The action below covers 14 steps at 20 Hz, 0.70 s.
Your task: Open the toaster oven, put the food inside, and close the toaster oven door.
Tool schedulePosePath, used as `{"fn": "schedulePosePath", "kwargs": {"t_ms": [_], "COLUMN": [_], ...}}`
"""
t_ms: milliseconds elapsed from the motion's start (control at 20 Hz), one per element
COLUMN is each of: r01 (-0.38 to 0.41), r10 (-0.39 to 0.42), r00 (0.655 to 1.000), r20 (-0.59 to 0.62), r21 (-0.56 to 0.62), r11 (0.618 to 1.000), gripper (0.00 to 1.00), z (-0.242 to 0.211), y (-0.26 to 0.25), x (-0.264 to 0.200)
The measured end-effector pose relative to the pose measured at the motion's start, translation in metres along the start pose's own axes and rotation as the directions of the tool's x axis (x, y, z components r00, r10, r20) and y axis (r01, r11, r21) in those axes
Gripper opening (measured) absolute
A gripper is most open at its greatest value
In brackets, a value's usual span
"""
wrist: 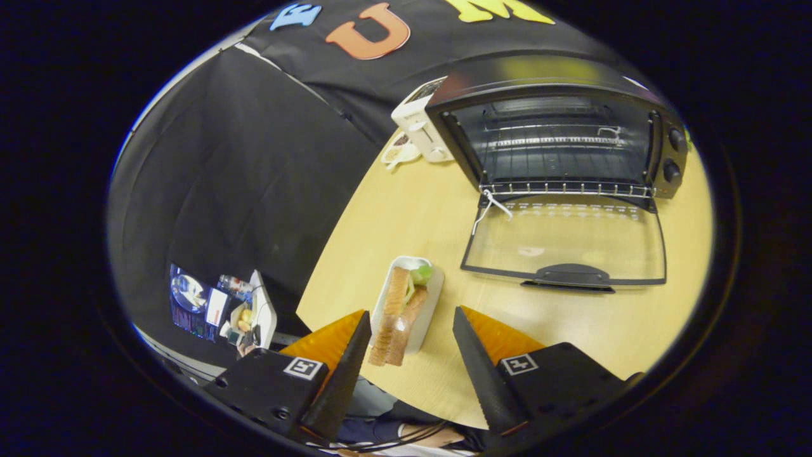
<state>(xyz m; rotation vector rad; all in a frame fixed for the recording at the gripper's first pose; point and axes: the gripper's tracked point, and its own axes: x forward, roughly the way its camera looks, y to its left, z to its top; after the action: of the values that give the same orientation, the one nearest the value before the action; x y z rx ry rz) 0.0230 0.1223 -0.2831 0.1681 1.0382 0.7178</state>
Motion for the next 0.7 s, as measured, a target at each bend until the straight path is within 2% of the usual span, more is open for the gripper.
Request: {"fn": "schedulePosePath", "kwargs": {"t_ms": [250,350,450,600,700], "r01": [-0.025,-0.003,0.015,0.001,-0.009], "r10": [0.032,0.013,0.003,0.010,0.016], "r00": [0.994,0.989,0.984,0.987,0.988], "r20": [-0.108,-0.147,-0.180,-0.161,-0.151], "r21": [0.061,0.068,0.096,0.071,0.048], "r11": [0.998,0.998,0.995,0.997,0.999], "gripper": [0.83,0.75,0.63,0.48,0.41], "z": [-0.004,-0.006,-0.010,-0.009,-0.012], "y": [0.011,0.005,0.004,0.008,0.014], "x": [0.018,0.023,0.026,0.029,0.025]}}
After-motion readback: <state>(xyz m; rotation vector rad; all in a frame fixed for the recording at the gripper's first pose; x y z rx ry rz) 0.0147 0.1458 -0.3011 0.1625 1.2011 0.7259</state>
